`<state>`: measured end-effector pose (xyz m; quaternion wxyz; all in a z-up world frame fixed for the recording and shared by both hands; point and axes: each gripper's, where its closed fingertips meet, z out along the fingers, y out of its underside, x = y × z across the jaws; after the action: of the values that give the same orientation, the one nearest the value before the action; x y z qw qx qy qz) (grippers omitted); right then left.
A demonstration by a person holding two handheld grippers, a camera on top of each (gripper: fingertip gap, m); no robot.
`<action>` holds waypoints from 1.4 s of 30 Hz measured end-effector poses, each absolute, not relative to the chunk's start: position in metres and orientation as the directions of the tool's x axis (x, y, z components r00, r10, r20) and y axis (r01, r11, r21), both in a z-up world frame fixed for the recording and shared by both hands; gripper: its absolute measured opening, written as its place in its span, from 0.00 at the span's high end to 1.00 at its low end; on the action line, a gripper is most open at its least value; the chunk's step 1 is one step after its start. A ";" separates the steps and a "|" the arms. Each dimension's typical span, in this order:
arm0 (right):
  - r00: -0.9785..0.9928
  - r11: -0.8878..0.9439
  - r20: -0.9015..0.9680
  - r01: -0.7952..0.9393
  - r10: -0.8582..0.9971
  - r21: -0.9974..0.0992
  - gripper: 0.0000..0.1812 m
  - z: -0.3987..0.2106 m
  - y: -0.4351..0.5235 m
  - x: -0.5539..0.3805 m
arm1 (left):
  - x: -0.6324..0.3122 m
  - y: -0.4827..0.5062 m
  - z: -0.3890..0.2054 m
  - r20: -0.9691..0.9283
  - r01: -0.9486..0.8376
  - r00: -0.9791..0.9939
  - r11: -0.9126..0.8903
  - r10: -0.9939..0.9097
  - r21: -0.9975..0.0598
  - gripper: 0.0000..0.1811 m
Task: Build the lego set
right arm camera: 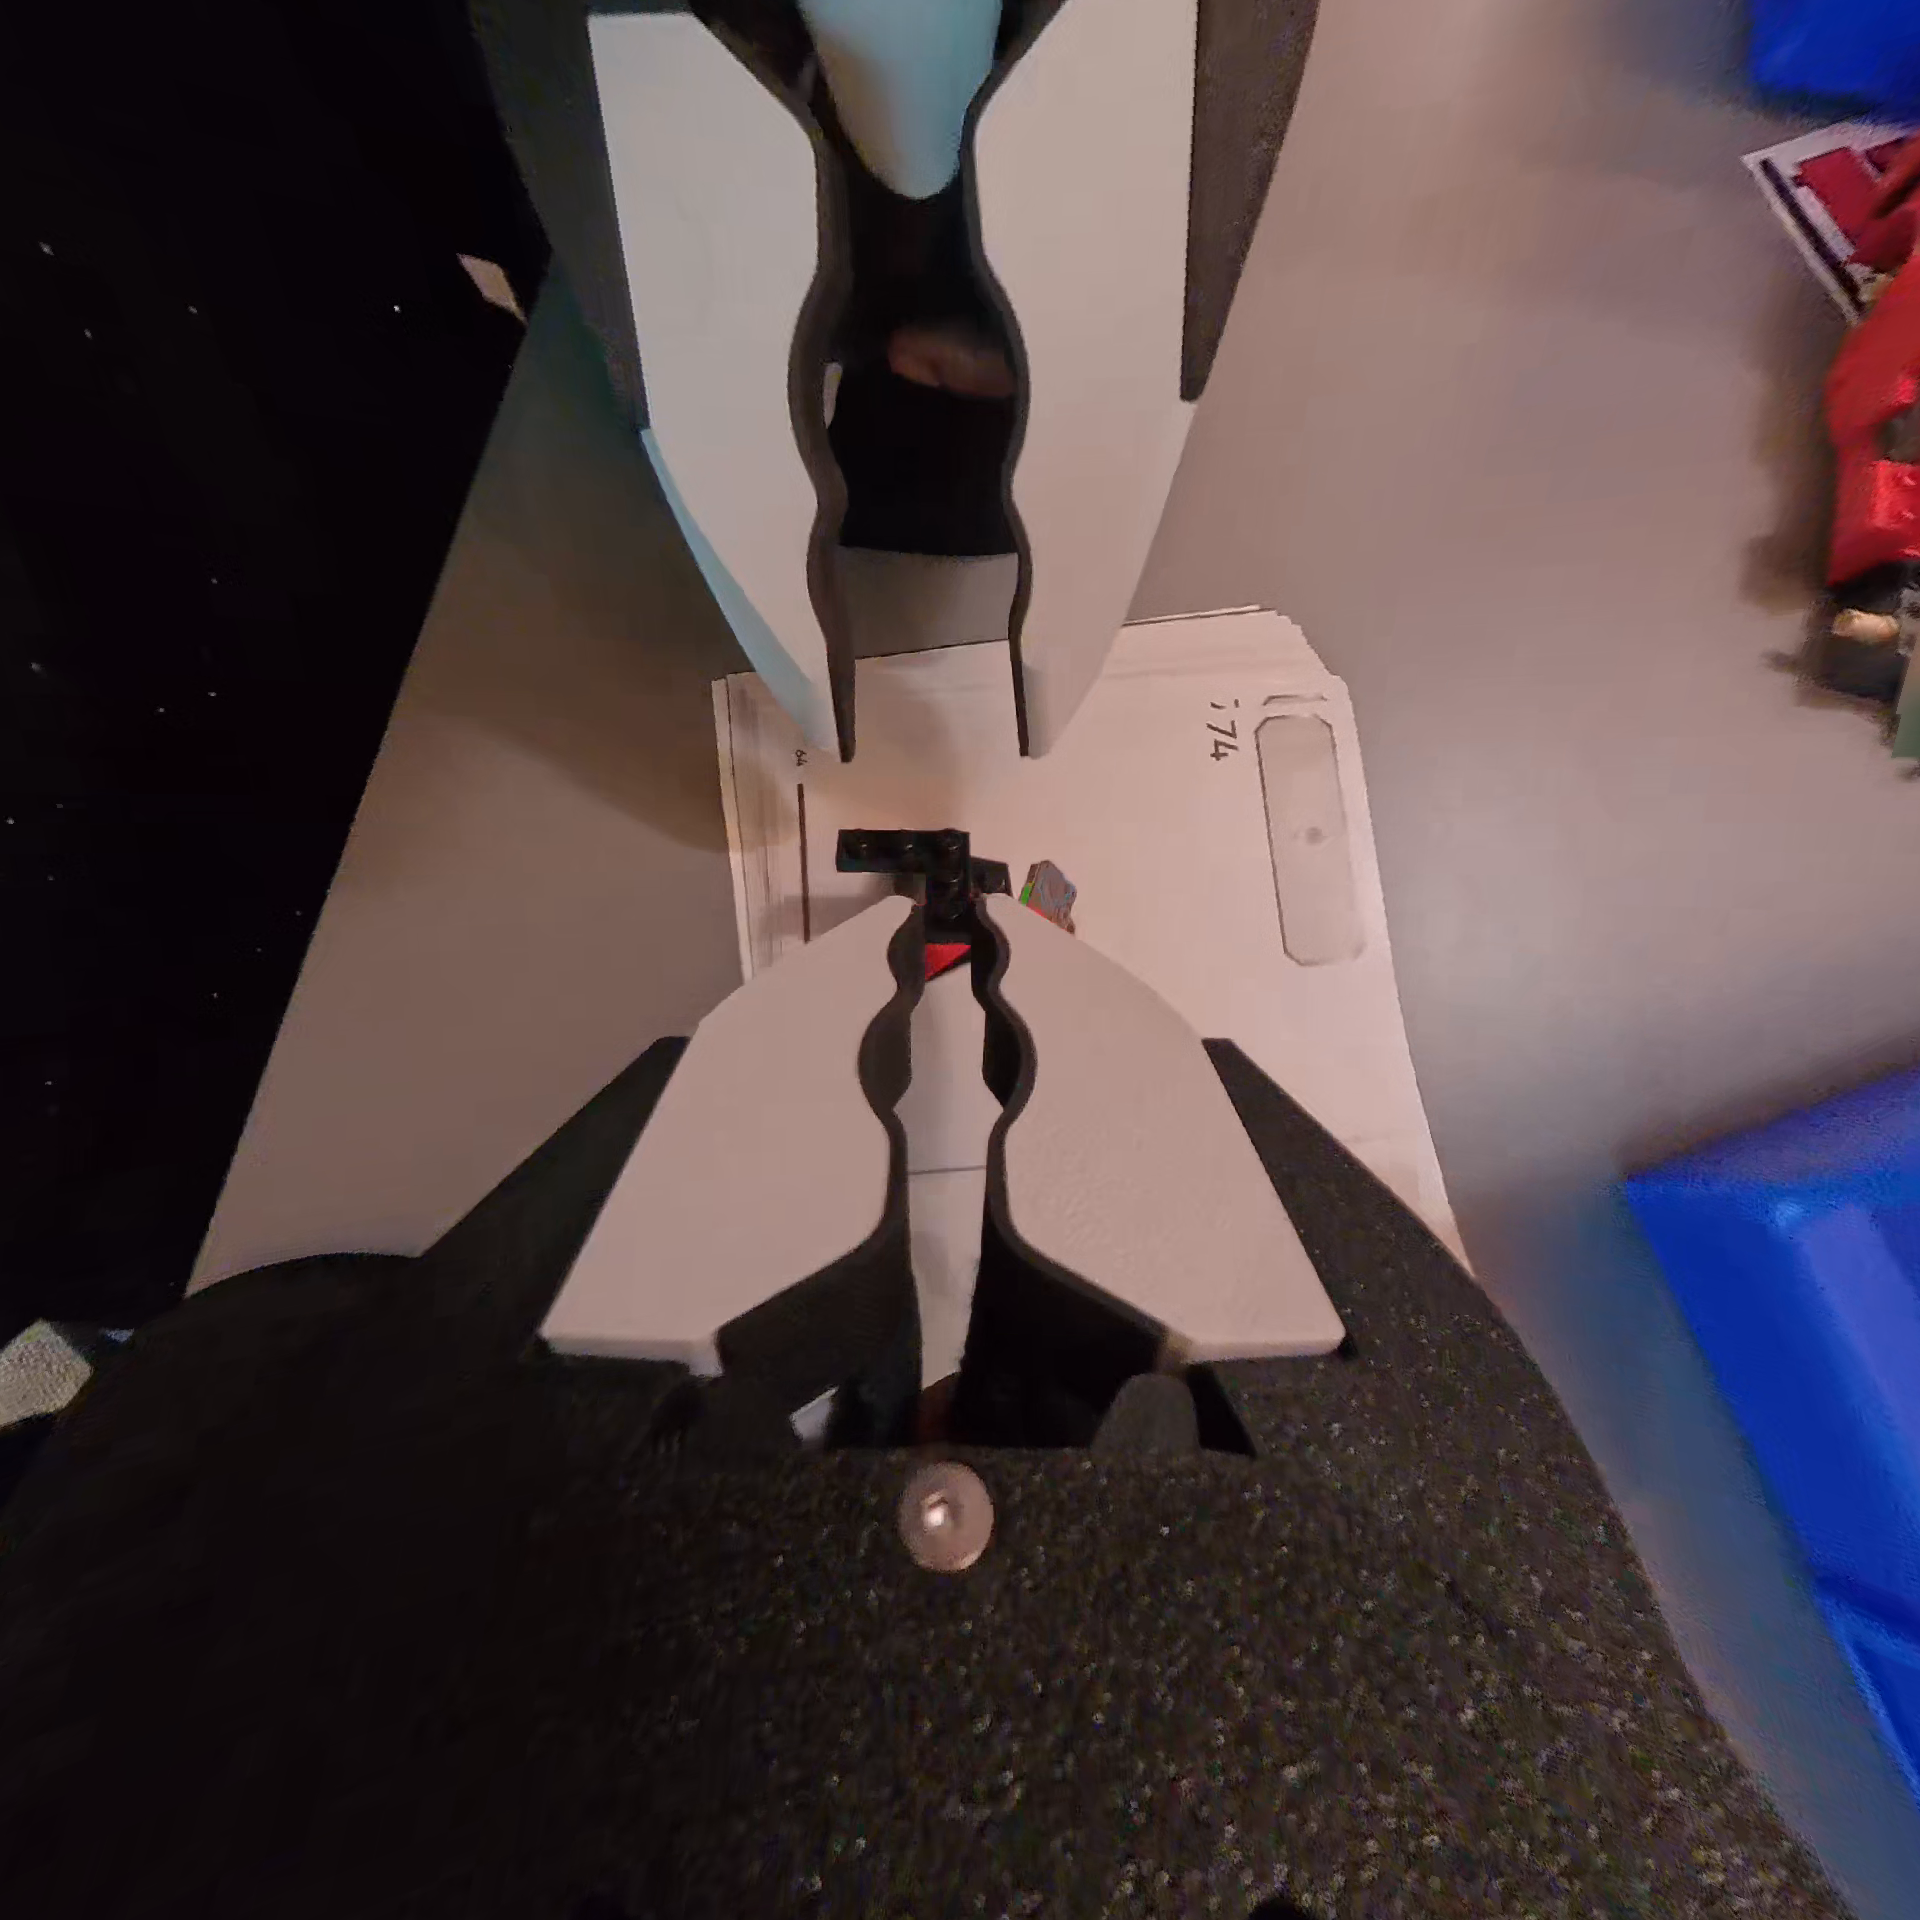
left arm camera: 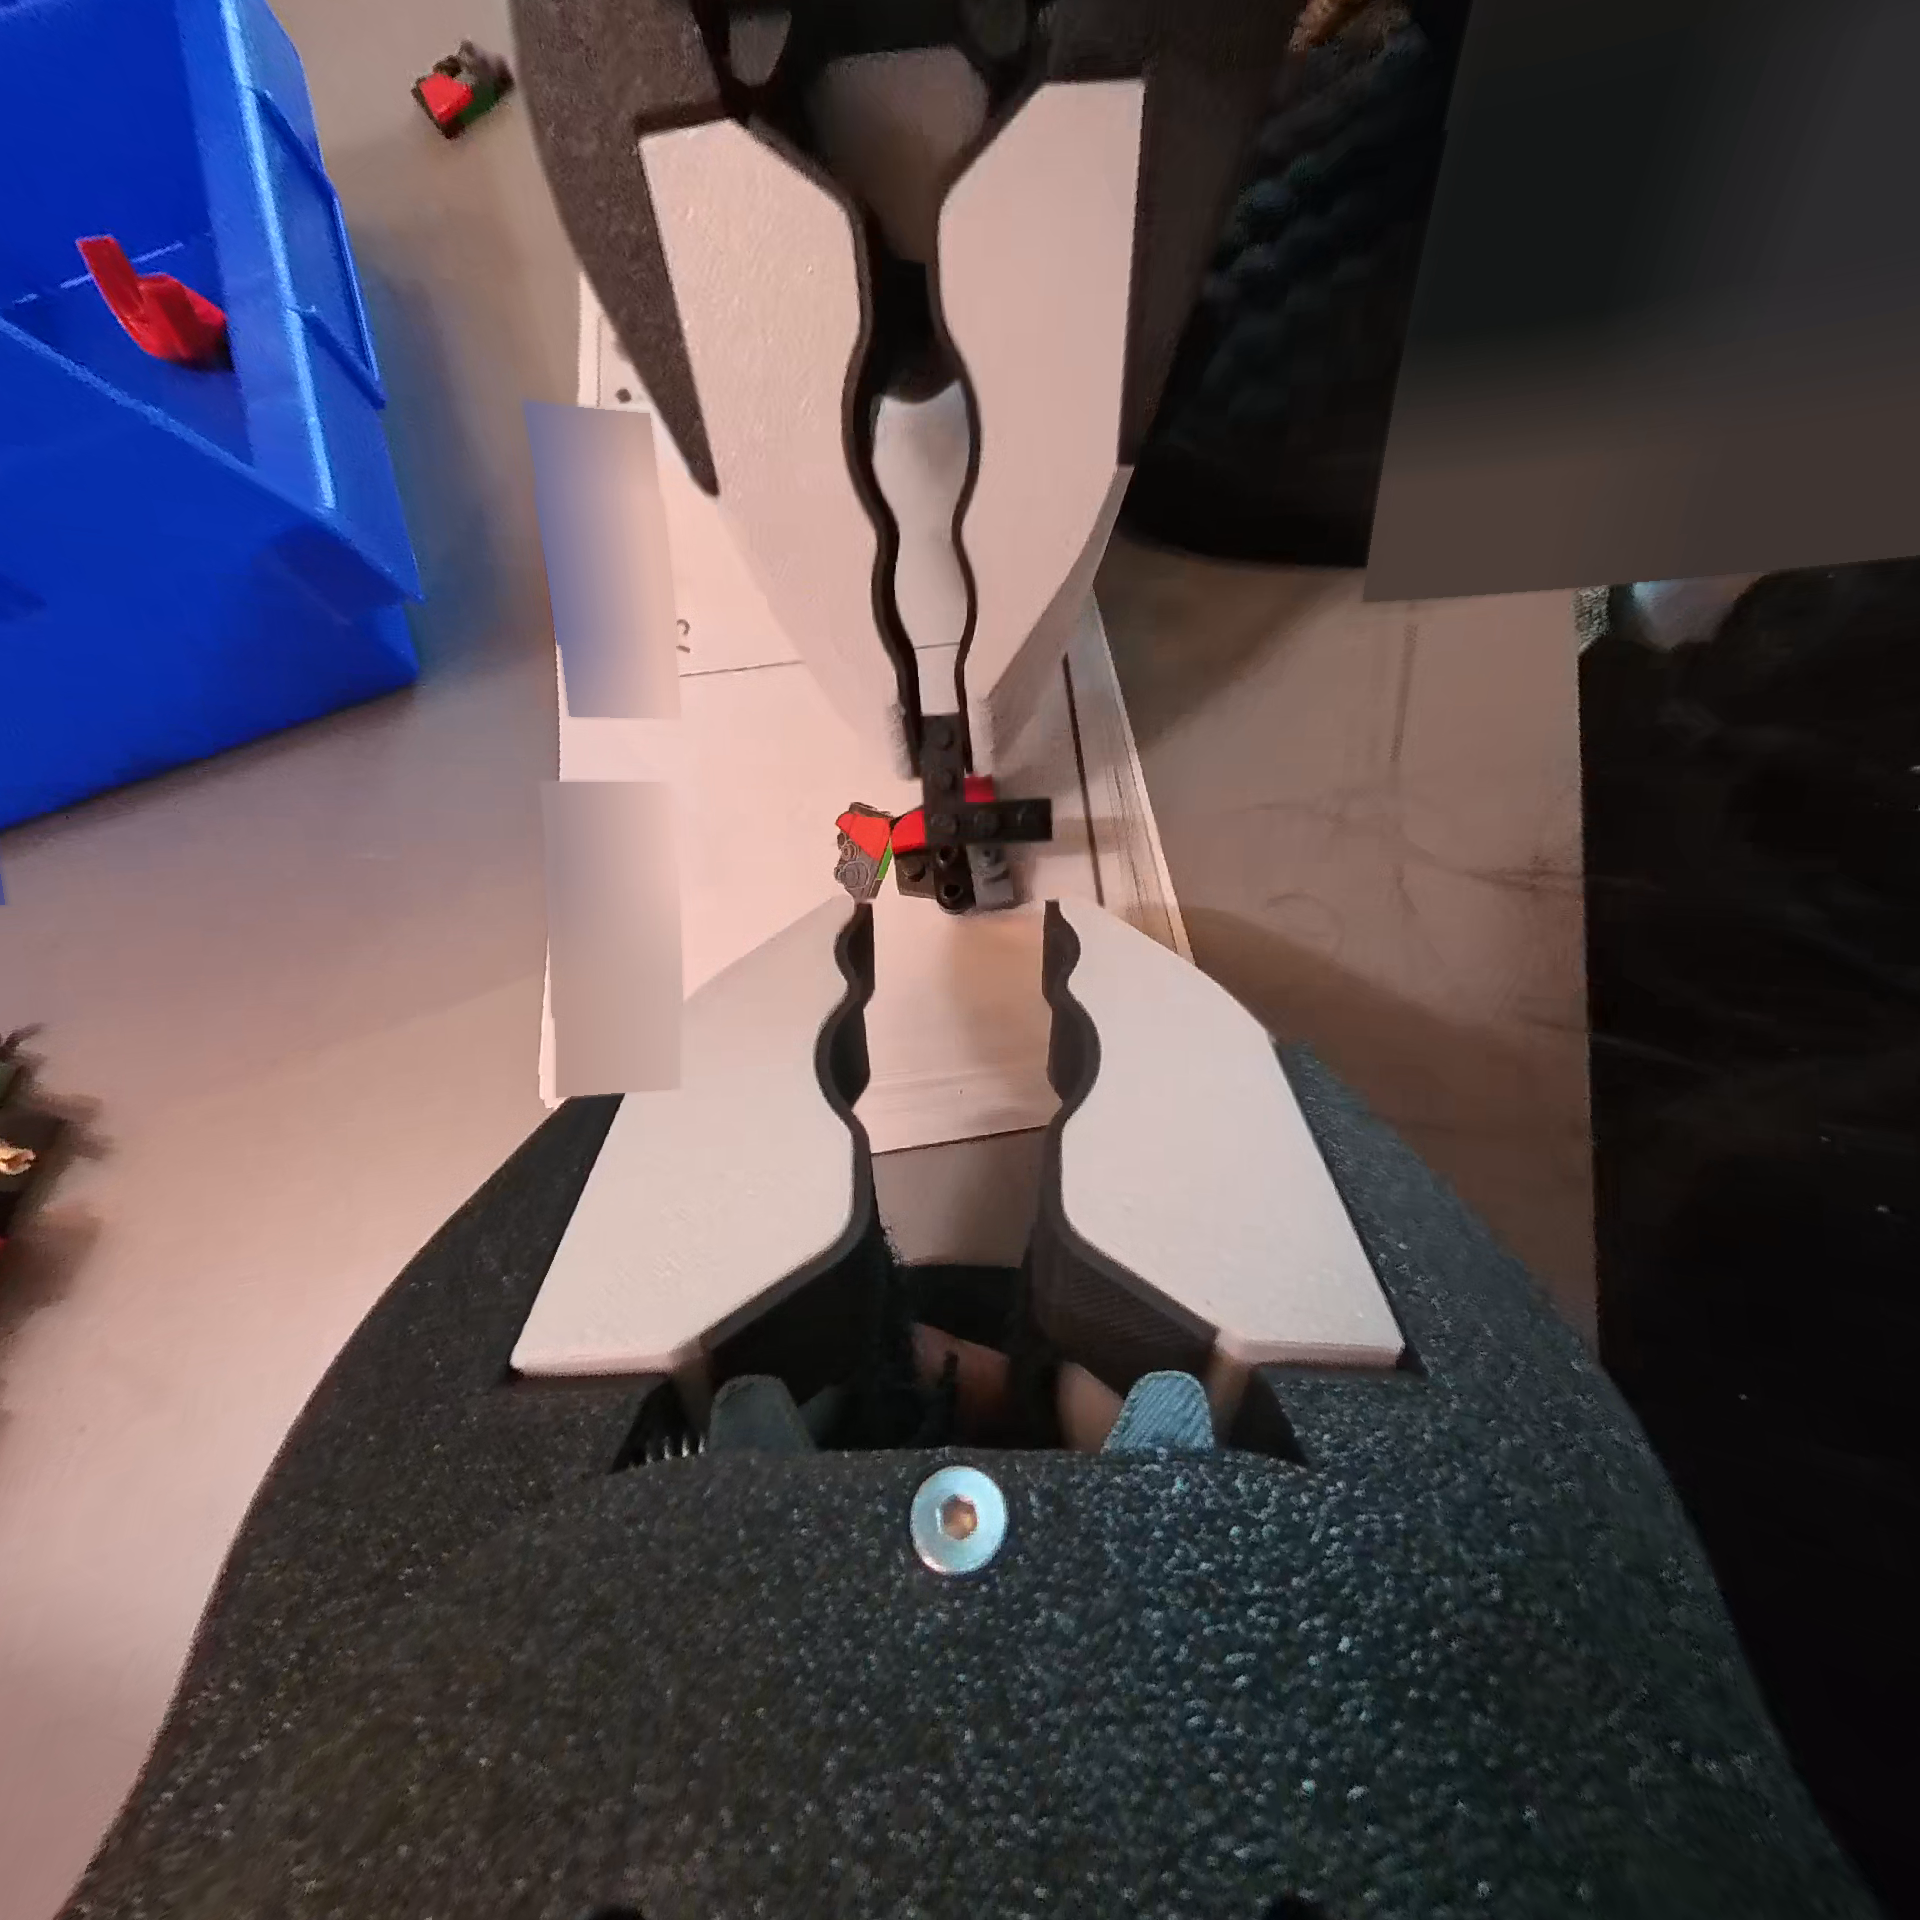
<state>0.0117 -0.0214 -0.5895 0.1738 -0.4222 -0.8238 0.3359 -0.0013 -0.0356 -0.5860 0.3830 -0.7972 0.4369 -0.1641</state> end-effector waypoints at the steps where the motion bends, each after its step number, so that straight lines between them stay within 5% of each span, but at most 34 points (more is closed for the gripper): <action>1: -0.595 0.426 0.001 0.573 0.803 -0.700 0.95 -0.590 -0.023 0.010 | -0.001 -0.036 -0.586 -0.081 -0.577 0.562 -0.321 -0.823 -0.751 0.84; 25: -0.625 0.449 -0.029 0.592 0.780 -0.670 0.95 -0.603 -0.023 0.007 | 0.011 -0.032 -0.595 -0.132 -0.637 0.531 -0.292 -0.837 -0.713 0.94; 31: -0.616 0.431 -0.057 0.611 0.786 -0.664 0.83 -0.601 -0.022 0.011 | 0.013 -0.032 -0.596 -0.141 -0.646 0.531 -0.291 -0.836 -0.706 0.93; 42: -0.600 0.366 -0.084 0.585 0.795 -0.724 0.97 -0.588 -0.020 0.009 | 0.015 -0.034 -0.599 -0.094 -0.651 0.501 -0.303 -0.860 -0.696 0.93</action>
<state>0.0087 -0.0203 -0.5883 0.1416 -0.4240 -0.8141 0.3708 0.0153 -0.0345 -0.5990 0.3485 -0.7932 0.4763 -0.1500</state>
